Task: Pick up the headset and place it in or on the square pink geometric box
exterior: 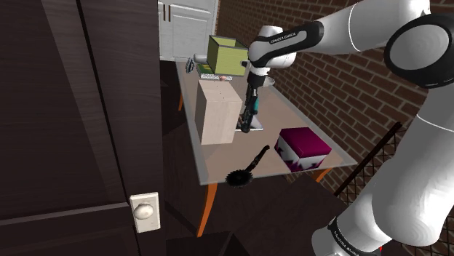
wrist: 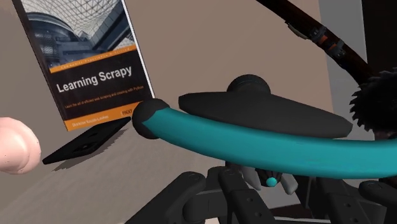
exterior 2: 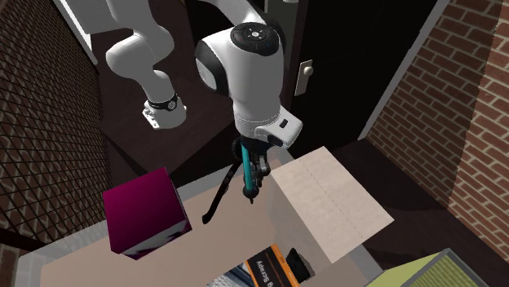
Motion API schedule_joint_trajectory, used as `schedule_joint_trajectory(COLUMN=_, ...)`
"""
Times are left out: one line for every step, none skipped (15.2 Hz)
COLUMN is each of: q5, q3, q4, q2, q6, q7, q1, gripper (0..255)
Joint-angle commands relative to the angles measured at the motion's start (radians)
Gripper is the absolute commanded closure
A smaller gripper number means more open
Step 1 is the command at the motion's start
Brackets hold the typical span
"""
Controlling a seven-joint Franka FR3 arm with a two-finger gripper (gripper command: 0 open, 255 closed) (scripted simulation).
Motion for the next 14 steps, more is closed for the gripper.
schedule_joint_trajectory(q5=-0.005, q3=-0.001, q4=0.012, q2=-0.012, q6=-0.024, q7=0.005, q1=0.001, gripper=255)
schedule_joint_trajectory(q5=-0.008, q3=-0.001, q4=0.020, q2=-0.017, q6=-0.036, q7=0.006, q1=0.002, gripper=255)
schedule_joint_trajectory(q5=-0.010, q3=-0.002, q4=0.028, q2=-0.022, q6=-0.048, q7=0.008, q1=0.002, gripper=255)
schedule_joint_trajectory(q5=-0.012, q3=-0.002, q4=0.036, q2=-0.026, q6=-0.060, q7=0.010, q1=0.002, gripper=255)
schedule_joint_trajectory(q5=-0.014, q3=-0.002, q4=0.045, q2=-0.030, q6=-0.073, q7=0.011, q1=0.003, gripper=255)
schedule_joint_trajectory(q5=-0.016, q3=-0.003, q4=0.053, q2=-0.034, q6=-0.085, q7=0.013, q1=0.003, gripper=255)
schedule_joint_trajectory(q5=-0.017, q3=-0.003, q4=0.062, q2=-0.038, q6=-0.098, q7=0.014, q1=0.003, gripper=255)
schedule_joint_trajectory(q5=-0.019, q3=-0.003, q4=0.071, q2=-0.042, q6=-0.110, q7=0.015, q1=0.003, gripper=255)
schedule_joint_trajectory(q5=-0.021, q3=-0.003, q4=0.081, q2=-0.045, q6=-0.123, q7=0.017, q1=0.004, gripper=255)
schedule_joint_trajectory(q5=-0.022, q3=-0.004, q4=0.090, q2=-0.049, q6=-0.136, q7=0.018, q1=0.004, gripper=255)
schedule_joint_trajectory(q5=-0.023, q3=-0.004, q4=0.100, q2=-0.052, q6=-0.148, q7=0.019, q1=0.004, gripper=255)
schedule_joint_trajectory(q5=-0.025, q3=-0.004, q4=0.110, q2=-0.054, q6=-0.161, q7=0.020, q1=0.004, gripper=255)
schedule_joint_trajectory(q5=-0.026, q3=-0.004, q4=0.121, q2=-0.057, q6=-0.174, q7=0.021, q1=0.004, gripper=255)
schedule_joint_trajectory(q5=-0.027, q3=-0.004, q4=0.131, q2=-0.059, q6=-0.187, q7=0.022, q1=0.004, gripper=255)
